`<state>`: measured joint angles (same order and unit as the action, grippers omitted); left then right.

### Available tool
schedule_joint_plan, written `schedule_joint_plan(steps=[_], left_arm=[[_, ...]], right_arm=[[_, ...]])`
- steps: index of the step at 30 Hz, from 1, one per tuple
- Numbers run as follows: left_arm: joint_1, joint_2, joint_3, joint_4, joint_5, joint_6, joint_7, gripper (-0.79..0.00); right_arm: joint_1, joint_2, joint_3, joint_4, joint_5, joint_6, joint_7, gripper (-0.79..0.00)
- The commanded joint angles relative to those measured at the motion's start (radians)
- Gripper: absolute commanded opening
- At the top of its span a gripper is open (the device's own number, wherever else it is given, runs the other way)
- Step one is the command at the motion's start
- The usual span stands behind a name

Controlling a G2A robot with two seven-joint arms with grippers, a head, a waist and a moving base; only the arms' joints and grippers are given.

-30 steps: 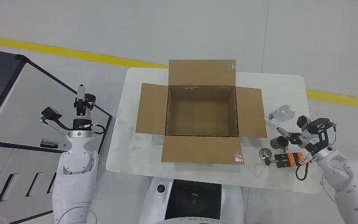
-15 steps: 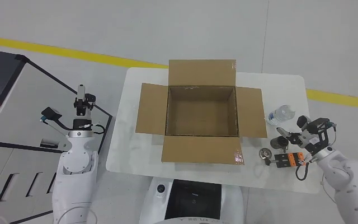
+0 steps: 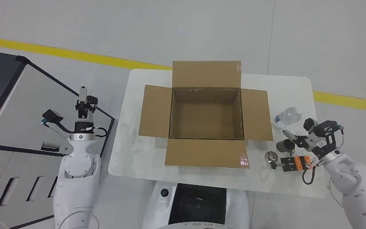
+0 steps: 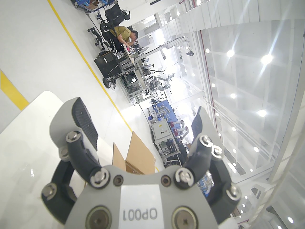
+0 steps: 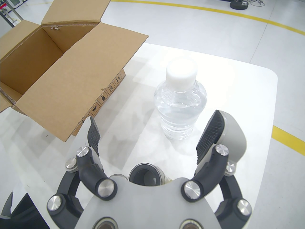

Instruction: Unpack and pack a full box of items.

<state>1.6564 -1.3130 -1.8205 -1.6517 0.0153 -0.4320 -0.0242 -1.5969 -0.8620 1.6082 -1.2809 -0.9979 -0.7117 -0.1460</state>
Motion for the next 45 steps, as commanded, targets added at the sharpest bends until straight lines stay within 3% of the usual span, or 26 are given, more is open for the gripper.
schedule_joint_plan(steps=[1, 36, 37, 38, 40, 41, 42, 43, 45], left_arm=[[0.0, 0.0, 0.0, 0.0, 0.0, 0.0, 0.0, 0.0], [0.0, 0.0, 0.0, 0.0, 0.0, 0.0, 0.0, 0.0], [0.0, 0.0, 0.0, 0.0, 0.0, 0.0, 0.0, -0.785], [0.0, 0.0, 0.0, 0.0, 0.0, 0.0, 0.0, -0.785], [0.007, 0.001, 0.007, -0.017, 0.056, 0.079, -0.012, -0.785], [0.008, 0.003, 0.015, -0.03, 0.092, 0.109, -0.032, 0.0], [0.008, 0.003, 0.015, -0.03, 0.092, 0.109, -0.032, -0.573], [0.008, 0.003, 0.015, -0.03, 0.092, 0.109, -0.032, -0.785], [0.008, 0.003, 0.015, -0.03, 0.092, 0.109, -0.032, -0.785]], right_arm=[[0.0, 0.0, 0.0, 0.0, 0.0, 0.0, 0.0, 0.0], [0.0, 0.0, 0.0, 0.0, 0.0, 0.0, 0.0, 0.0], [0.0, 0.0, 0.0, 0.0, 0.0, 0.0, 0.0, -0.48], [0.0, 0.0, 0.0, 0.0, 0.0, 0.0, 0.0, -0.785], [0.0, 0.0, 0.0, 0.0, 0.001, 0.005, 0.001, -0.785], [0.0, 0.0, 0.0, 0.0, 0.001, 0.005, 0.001, -0.074], [0.0, 0.0, 0.0, 0.0, 0.001, 0.005, 0.001, -0.603], [0.0, 0.0, 0.0, 0.0, 0.001, 0.005, 0.001, -0.785], [0.0, 0.0, 0.0, 0.0, 0.001, 0.005, 0.001, -0.785]])
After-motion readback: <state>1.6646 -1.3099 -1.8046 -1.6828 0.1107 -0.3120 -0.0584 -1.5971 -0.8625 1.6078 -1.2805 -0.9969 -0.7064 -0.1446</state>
